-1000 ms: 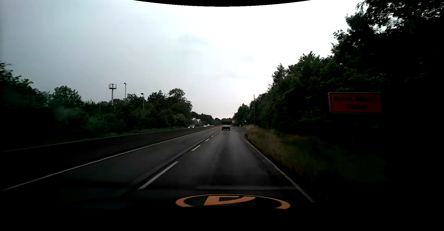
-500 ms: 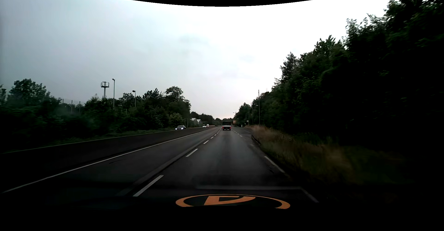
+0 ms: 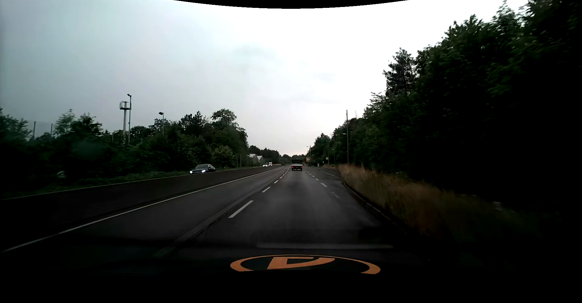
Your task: Follow the waypoints while adhering to traffic rules and regulations
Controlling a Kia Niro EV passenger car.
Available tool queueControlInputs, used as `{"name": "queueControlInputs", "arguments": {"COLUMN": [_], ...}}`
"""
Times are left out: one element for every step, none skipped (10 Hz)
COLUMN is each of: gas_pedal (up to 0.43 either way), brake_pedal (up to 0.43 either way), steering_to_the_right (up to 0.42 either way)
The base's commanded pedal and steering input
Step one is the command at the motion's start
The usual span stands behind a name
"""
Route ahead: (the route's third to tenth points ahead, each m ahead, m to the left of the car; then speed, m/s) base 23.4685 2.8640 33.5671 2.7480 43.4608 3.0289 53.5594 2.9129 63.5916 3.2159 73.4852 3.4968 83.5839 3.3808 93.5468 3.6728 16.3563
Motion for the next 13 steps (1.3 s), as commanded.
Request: {"name": "queueControlInputs", "arguments": {"gas_pedal": [0.110, 0.110, 0.110, 0.110, 0.110, 0.110, 0.110, 0.110, 0.110, 0.110, 0.110, 0.110, 0.110], "brake_pedal": [0.000, 0.000, 0.000, 0.000, 0.000, 0.000, 0.000, 0.000, 0.000, 0.000, 0.000, 0.000, 0.000], "steering_to_the_right": [-0.003, -0.003, -0.003, -0.003, -0.003, -0.003, -0.003, -0.003, -0.003, -0.004, -0.004, -0.004, -0.004]}}
